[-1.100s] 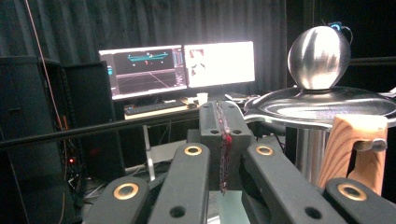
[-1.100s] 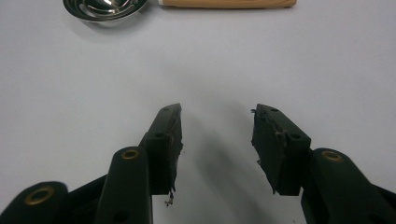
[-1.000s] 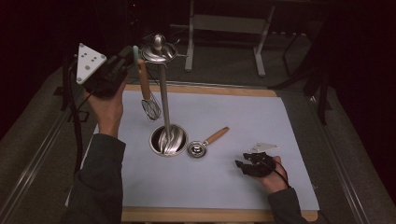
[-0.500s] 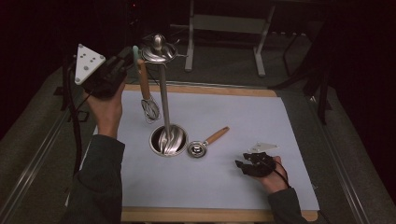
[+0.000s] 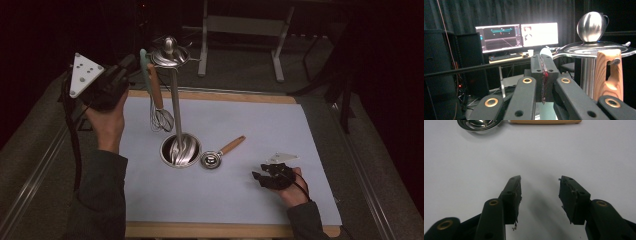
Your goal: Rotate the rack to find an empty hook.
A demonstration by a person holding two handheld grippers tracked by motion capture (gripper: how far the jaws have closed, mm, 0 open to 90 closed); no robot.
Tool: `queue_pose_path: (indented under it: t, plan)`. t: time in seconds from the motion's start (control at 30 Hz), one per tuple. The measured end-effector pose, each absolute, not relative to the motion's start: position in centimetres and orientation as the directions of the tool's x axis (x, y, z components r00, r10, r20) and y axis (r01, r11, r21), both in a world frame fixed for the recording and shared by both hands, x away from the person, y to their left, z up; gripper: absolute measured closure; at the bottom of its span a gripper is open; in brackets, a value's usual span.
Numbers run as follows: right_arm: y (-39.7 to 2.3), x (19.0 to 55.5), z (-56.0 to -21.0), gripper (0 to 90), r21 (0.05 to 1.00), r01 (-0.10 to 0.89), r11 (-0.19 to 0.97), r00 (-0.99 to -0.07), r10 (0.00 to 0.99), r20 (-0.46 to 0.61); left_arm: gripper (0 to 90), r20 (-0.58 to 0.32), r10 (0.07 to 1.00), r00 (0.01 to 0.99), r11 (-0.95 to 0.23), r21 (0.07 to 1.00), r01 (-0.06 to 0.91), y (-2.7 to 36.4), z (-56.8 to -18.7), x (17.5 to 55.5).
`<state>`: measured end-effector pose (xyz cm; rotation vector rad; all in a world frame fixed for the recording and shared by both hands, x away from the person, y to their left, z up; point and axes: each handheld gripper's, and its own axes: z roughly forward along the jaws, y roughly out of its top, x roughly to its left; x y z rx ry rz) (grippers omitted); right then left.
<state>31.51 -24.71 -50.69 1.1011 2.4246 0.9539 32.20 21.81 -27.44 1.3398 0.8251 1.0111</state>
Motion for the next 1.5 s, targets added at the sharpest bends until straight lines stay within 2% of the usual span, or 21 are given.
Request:
queue_pose_path:
  t: [0.4,0.67,1.07,1.5]
  plan:
    - [-24.7,31.5,-50.7,51.9,0.682,0.548,0.484,-0.657,0.754,-0.008,89.5,0.077,0.92,0.383,-0.056,0.996,-0.067,23.3,-29.1,31.7]
    - [-24.6,31.5,-50.7,51.9,0.681,0.549,0.484,-0.656,0.754,-0.007,89.0,0.057,0.923,0.382,-0.057,0.998,-0.01,24.4,-31.5,31.7]
    - [-24.5,31.4,-50.6,52.0,0.683,0.547,0.483,-0.657,0.753,-0.006,88.0,-0.002,0.924,0.382,-0.044,0.993,0.112,25.6,-37.6,31.0]
    - [-23.1,31.5,-50.7,51.9,0.68,0.528,0.509,-0.683,0.731,-0.017,81.1,-0.078,0.931,0.356,-0.019,0.966,0.26,25.9,-46.1,29.1]
